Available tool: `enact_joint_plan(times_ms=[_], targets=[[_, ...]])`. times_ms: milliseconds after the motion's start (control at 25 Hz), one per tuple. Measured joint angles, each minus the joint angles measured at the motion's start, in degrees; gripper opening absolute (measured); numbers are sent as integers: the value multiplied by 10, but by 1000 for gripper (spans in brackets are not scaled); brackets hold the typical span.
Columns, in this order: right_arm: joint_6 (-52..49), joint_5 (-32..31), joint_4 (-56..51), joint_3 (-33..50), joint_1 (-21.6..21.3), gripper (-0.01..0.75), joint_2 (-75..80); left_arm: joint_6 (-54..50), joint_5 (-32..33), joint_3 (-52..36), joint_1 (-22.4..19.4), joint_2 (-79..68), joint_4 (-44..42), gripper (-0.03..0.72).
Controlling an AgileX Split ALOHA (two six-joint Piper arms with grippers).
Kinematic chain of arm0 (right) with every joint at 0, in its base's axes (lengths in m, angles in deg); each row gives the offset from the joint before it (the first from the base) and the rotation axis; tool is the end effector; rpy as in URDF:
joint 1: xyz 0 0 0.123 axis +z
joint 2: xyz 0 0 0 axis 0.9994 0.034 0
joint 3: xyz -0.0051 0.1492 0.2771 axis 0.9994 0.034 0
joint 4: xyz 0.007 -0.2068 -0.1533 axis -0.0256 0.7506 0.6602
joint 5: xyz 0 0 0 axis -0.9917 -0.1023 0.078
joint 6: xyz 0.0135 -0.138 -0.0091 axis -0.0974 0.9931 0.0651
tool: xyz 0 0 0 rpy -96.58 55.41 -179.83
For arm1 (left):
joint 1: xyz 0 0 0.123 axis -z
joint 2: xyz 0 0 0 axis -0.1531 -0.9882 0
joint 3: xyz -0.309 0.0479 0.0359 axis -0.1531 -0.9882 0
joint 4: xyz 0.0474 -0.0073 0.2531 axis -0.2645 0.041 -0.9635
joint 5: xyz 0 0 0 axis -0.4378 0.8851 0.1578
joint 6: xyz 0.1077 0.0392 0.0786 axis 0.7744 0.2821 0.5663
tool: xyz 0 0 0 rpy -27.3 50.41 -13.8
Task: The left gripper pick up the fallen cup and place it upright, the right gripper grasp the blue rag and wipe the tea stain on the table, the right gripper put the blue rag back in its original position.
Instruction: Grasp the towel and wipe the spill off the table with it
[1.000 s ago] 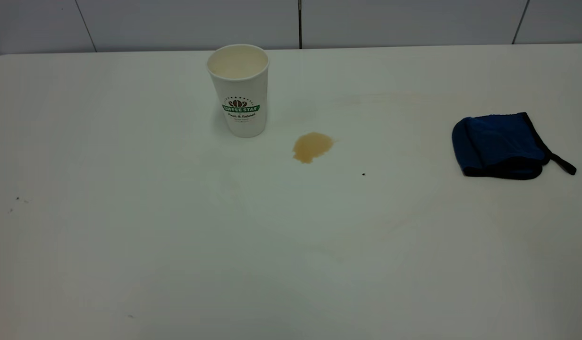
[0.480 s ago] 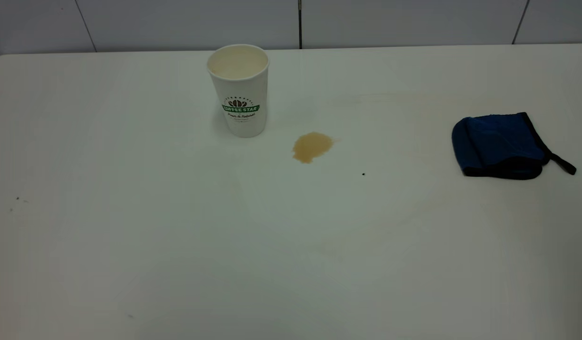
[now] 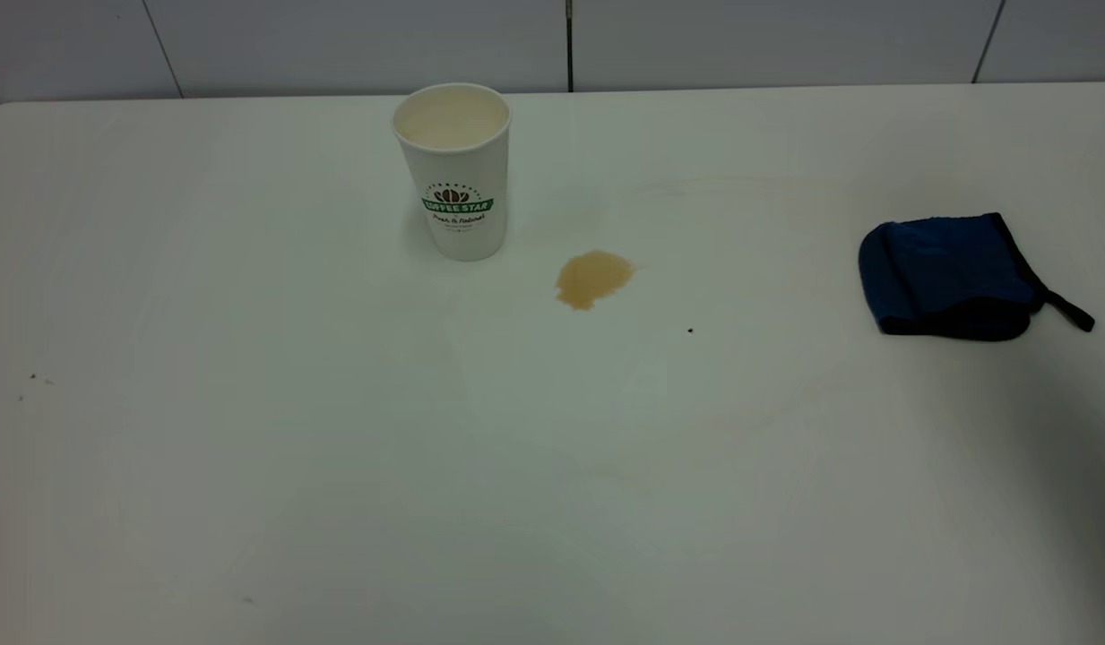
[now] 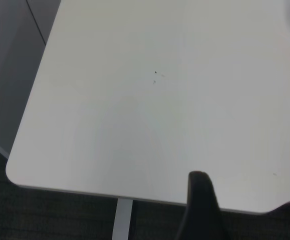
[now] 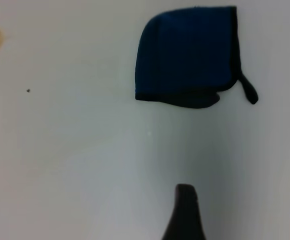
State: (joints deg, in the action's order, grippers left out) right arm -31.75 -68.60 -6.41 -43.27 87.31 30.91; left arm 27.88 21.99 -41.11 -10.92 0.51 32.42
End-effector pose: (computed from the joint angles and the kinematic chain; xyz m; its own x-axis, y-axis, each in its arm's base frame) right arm 0.3190 -0.0037 0.2118 -0.8634 0.0497 -0.5020 0.0442 0.9988 0.0228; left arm 0.0074 0.0084 0.2467 -0.5022 -0.0590 -0.8627 -0.1075 0.9942 -0.0054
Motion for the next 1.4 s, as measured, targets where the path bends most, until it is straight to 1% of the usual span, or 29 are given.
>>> enact_joint_plan(times_ms=[80,160,400,600,1120,1400], targets=[[0,-6,4,-47,0,717,80,0,0,0,0,0,0,552],[0,-18,4,-93,0,728,146,0,0,0,0,0,0,552],[14,-60,-2,-228,0,729,316,0,0,0,0,0,0,552],[18,-77,-6,-294,0,725,424,1,0,0,0,0,1,552],[18,-74,4,-454,0,711,568,1,0,0,0,0,1,552],[24,-88,4,-509,-15,697,623,1,0,0,0,0,1,552]])
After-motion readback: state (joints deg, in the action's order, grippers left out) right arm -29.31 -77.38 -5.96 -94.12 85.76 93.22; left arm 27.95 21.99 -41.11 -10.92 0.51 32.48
